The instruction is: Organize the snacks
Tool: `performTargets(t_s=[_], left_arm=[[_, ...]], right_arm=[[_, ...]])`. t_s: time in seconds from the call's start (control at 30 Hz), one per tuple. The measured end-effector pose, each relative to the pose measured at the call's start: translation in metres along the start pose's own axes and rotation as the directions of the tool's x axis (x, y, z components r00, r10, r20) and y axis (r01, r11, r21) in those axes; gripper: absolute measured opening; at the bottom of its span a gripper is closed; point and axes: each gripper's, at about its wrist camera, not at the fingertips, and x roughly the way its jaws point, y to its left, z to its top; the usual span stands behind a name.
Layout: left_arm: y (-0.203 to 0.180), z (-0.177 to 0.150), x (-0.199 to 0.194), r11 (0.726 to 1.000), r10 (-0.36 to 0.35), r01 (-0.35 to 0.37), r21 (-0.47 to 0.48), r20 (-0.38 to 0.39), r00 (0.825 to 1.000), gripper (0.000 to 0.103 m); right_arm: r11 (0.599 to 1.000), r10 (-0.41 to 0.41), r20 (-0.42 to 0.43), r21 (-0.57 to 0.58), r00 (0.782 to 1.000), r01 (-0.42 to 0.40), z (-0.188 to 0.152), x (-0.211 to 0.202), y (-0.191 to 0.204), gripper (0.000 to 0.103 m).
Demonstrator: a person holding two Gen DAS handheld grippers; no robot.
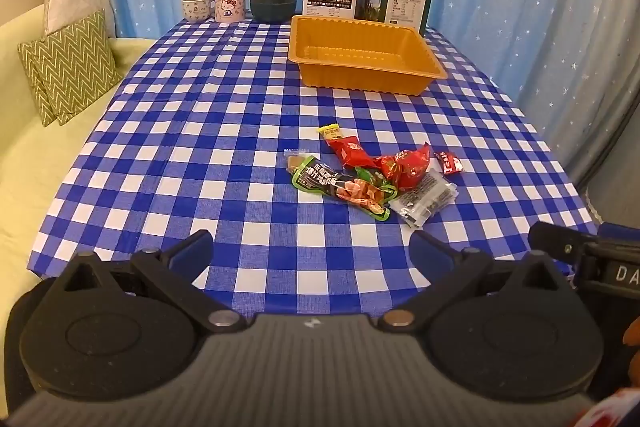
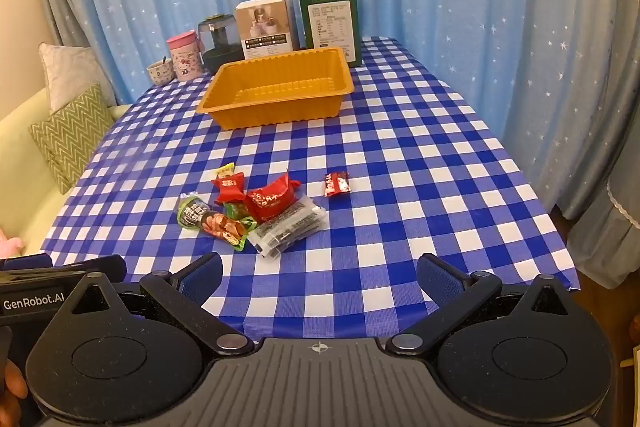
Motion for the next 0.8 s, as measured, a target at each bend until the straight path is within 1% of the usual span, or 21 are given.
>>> performTargets(t_s=[0.13, 0.17, 0.4, 0.47, 0.8], left_arm=[[0.0019, -0.0013, -0.0018, 0.999, -0.026, 0.026, -0.027, -0.004, 1.000, 0.103], [0.0024, -0.0010, -0.0009, 1.000, -0.011, 0.011, -0.014, -0.007, 1.000, 0.103], [0.0054, 0.0008, 0.0034, 1.000, -0.023, 0.023, -0.015, -0.014, 1.000, 0.103], [-0.0002, 0.0012, 0.0013, 1.000, -0.013, 0.013, -0.015, -0.012, 1.000, 0.103], [-0.0015, 0.0010, 0.0019, 1.000, -0.011, 0.011, -0.011, -0.010, 1.000, 0.103]], right_arm=[[1.000, -0.001, -0.002, -0.004, 1.000, 0.001, 0.0000, 0.0001, 0.0001, 0.103], [1.000, -0.001, -0.002, -0.004, 1.000, 0.001, -0.0001, 0.0002, 0.0000, 0.103], [1.000, -0.003, -0.005, -0.003, 1.000, 0.003, -0.0001, 0.0007, 0.0001, 0.103], [1.000, -0.004, -0.005, -0.002, 1.000, 0.004, -0.0003, 0.0011, 0.0000, 0.103], [1.000, -0.003, -0.004, -0.003, 1.000, 0.003, 0.0002, 0.0005, 0.0008, 0.103]])
